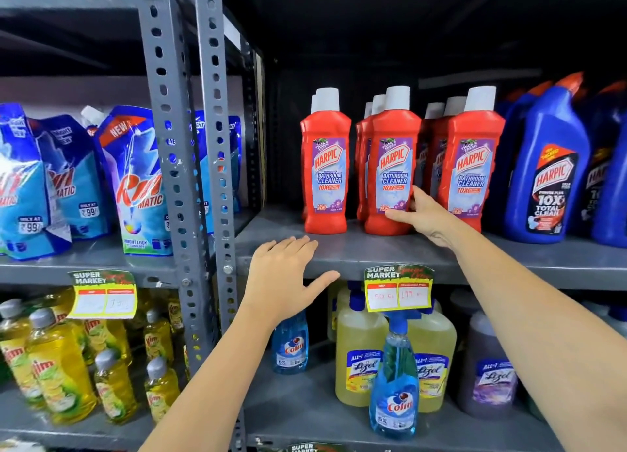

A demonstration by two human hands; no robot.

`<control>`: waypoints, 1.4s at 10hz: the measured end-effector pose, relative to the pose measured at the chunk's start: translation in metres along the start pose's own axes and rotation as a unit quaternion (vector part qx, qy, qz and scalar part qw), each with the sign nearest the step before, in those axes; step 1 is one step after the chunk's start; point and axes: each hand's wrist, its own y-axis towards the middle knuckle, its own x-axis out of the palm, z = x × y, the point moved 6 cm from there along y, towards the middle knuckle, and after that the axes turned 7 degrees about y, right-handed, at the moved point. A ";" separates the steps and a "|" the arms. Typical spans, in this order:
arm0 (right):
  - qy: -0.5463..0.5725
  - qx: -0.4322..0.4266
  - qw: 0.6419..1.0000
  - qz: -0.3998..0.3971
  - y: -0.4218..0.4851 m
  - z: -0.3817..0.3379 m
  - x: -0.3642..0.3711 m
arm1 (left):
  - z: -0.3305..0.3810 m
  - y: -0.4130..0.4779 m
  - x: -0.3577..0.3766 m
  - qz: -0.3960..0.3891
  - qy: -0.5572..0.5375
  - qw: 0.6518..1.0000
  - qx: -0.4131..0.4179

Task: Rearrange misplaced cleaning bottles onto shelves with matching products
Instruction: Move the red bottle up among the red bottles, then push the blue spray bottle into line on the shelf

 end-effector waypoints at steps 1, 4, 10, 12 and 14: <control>0.000 -0.003 1.000 -0.001 0.000 0.001 0.000 | 0.000 -0.001 0.000 -0.003 0.002 1.000 -0.001; 0.009 -0.022 1.000 0.003 0.001 0.005 0.000 | 0.001 -0.002 -0.003 0.011 0.004 1.000 -0.001; 0.012 -0.007 1.000 -0.004 0.005 0.010 0.003 | 0.003 -0.002 -0.001 -0.006 0.000 1.000 -0.006; 0.030 0.004 1.000 -0.004 0.009 0.014 0.001 | 0.001 -0.003 -0.001 0.004 -0.001 1.000 -0.002; 0.076 0.029 0.997 0.000 -0.001 0.010 -0.002 | 0.003 -0.004 -0.006 0.008 -0.031 0.999 -0.011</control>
